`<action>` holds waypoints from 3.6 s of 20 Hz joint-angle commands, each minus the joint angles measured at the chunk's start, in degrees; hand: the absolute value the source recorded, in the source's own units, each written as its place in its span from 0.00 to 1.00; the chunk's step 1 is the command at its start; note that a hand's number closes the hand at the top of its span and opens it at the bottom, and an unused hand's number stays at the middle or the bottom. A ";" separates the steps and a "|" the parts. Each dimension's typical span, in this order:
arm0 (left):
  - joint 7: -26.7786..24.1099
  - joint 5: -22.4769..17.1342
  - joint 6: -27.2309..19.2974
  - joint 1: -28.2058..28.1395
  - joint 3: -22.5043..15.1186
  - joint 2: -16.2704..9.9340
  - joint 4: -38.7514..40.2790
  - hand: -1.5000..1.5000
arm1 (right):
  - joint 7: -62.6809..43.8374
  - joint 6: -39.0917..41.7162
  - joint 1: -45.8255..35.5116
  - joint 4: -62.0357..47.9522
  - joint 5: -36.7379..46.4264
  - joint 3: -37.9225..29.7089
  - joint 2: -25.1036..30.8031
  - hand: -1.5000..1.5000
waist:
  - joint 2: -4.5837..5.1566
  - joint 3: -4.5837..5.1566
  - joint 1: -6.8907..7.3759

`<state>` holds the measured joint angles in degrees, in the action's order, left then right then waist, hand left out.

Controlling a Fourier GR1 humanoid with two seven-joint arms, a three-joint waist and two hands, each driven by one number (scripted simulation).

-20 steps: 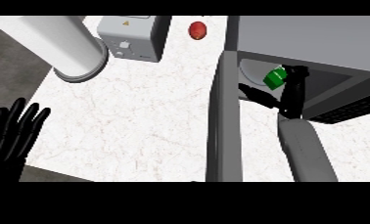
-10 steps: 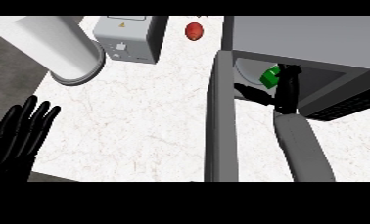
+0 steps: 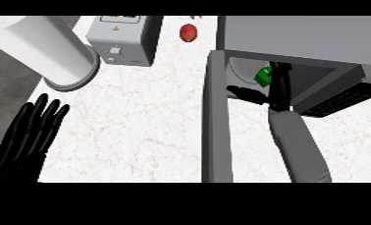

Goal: Pick up the milk, place it into the microwave and close the microwave

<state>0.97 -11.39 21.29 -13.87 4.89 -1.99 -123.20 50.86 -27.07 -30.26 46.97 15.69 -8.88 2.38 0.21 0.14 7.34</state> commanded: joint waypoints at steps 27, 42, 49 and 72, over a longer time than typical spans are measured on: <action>-4.14 15.22 3.55 8.99 -15.30 1.51 18.82 1.00 | -3.31 26.95 4.07 -11.35 -12.30 -2.56 1.47 0.00 | -0.27 -0.12 -7.89; -8.11 23.88 -1.96 18.62 -29.58 1.97 38.02 1.00 | -14.90 30.87 34.02 30.28 -13.29 6.51 1.87 0.00 | -0.35 -0.08 -8.61; -9.51 19.01 -12.65 24.55 -44.13 1.98 47.84 1.00 | -23.59 32.58 39.86 45.93 -17.64 4.81 4.25 0.00 | -0.24 -0.07 -9.01; -16.73 -11.37 -53.26 50.84 -61.73 1.96 60.77 1.00 | -33.70 50.44 40.63 62.36 -35.93 2.82 15.33 0.00 | 1.38 0.14 -16.21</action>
<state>-13.47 -19.42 -29.18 32.72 -56.97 -0.51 -63.30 18.60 20.25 11.77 108.15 -18.16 -6.86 15.63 1.17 0.23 -7.33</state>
